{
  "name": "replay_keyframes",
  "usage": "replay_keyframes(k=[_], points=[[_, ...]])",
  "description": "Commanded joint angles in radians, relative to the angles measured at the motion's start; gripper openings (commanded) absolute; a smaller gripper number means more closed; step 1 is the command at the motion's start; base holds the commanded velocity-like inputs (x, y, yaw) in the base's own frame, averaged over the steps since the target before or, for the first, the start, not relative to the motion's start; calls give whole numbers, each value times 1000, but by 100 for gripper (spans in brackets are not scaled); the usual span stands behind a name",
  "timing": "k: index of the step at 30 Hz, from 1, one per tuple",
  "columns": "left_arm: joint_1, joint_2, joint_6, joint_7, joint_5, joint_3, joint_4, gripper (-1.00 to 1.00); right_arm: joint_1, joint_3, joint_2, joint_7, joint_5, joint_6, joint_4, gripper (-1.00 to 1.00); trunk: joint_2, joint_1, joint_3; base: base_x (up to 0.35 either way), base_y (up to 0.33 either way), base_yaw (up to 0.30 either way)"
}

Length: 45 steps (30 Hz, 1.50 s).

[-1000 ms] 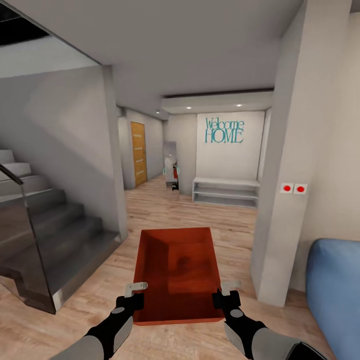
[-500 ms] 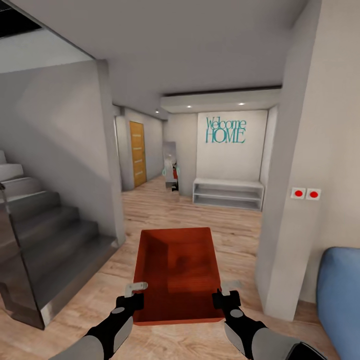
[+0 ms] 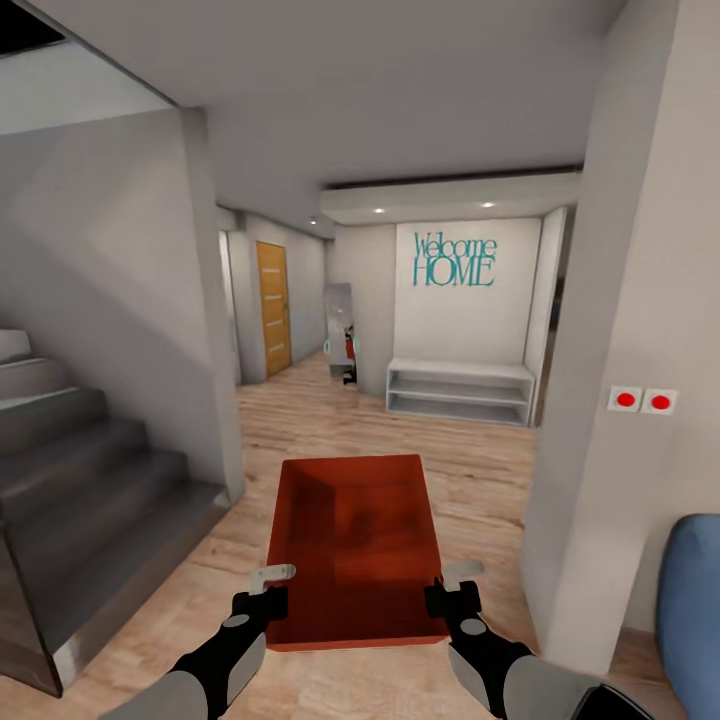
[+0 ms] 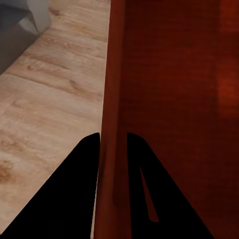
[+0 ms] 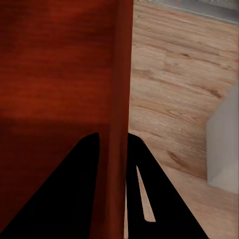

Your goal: Move the two storage containers from the living room to the garage. In the garage, place one container on the floor and stack the other container on top of it (either order is fine).

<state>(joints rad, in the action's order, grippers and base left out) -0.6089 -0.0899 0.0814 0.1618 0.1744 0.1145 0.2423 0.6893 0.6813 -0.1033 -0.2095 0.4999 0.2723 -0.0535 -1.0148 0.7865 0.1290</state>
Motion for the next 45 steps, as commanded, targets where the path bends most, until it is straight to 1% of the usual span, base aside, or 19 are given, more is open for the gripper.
replay_keyframes(k=[1, 45], points=[[0, 1, 20, 38, -6, 24, 2, -100, 1, -75, -1, 0, 6, -4, -1, -100, -1, 1, 1, 320, 0, 0], [0, 1, 20, 38, -5, 24, 2, -100, 1, -75, -1, 1, 6, -4, -1, -100, -1, 1, 1, 321, 0, 0]])
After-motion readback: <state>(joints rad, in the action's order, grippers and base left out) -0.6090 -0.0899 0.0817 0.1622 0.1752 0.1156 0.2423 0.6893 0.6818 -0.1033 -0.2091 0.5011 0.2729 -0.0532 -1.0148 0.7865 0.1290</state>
